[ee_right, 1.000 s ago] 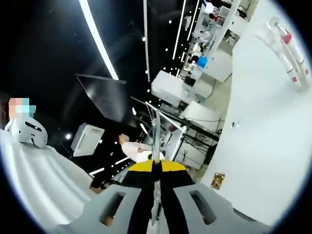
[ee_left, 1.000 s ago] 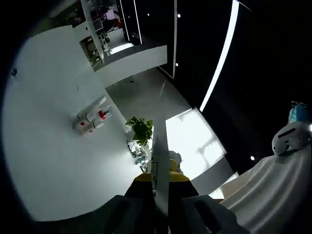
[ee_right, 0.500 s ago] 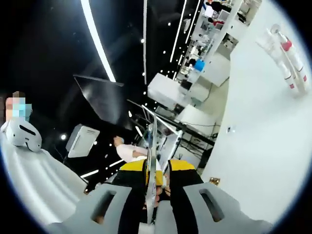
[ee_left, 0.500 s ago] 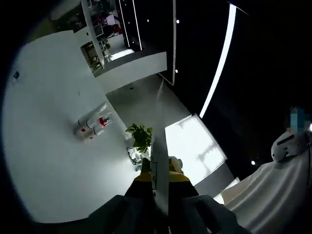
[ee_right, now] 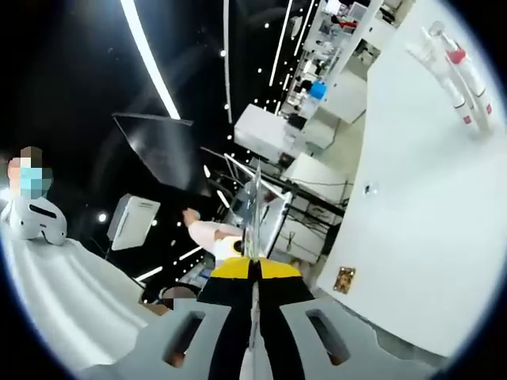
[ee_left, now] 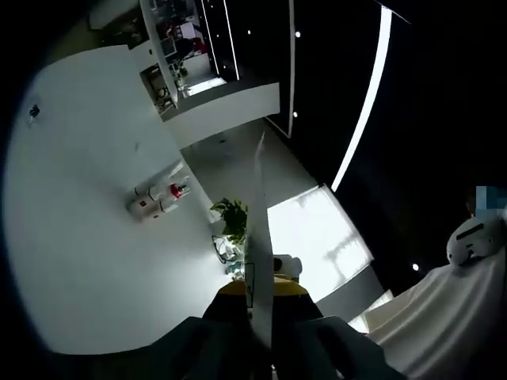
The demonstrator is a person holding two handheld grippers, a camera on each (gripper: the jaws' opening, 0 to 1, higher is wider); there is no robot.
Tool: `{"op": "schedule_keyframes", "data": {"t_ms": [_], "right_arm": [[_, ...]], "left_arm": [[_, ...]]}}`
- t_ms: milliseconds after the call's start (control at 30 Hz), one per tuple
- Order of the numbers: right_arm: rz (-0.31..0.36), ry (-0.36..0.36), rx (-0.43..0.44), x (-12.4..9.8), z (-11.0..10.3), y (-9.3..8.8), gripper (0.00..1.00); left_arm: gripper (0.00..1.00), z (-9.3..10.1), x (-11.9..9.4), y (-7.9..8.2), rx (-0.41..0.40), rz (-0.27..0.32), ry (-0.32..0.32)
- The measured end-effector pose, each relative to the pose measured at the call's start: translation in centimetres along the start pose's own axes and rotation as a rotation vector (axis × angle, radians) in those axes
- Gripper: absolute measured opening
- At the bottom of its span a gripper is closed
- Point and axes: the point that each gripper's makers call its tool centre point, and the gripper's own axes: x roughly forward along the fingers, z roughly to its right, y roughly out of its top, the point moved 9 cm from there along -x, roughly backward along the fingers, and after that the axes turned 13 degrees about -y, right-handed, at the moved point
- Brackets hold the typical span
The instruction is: Arrange the skincare products in the storage area until every visible bottle or jar stands upright without overlapping.
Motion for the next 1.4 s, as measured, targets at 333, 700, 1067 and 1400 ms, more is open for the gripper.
{"op": "schedule_keyframes", "data": {"t_ms": [333,700,1067,1400], "right_arm": [[-0.069,-0.001,-0.004,1.0,-0.7,-2.4,0.01],[-0.122,0.004,-0.008,-0.4,-0.3,-1.4,0.0],[-0.109,-0.016,-0.03,0.6,-0.3,-2.3,0.06],[-0.038,-0.012,-0.014,-0.4,0.2,-1.9,0.0]], "left_arm": [[0.02,-0.4,0.2,0.3,-0.041,0.08,-0.021],[0.03,-0.3,-1.6,0.9,-0.066,0.093,-0.022],[0.01,-0.8,-1.7,0.2,-0.107,0.215,-0.015],[0.07,-0.5,-1.6,-1.6,-0.086,0.088,0.049]]}}
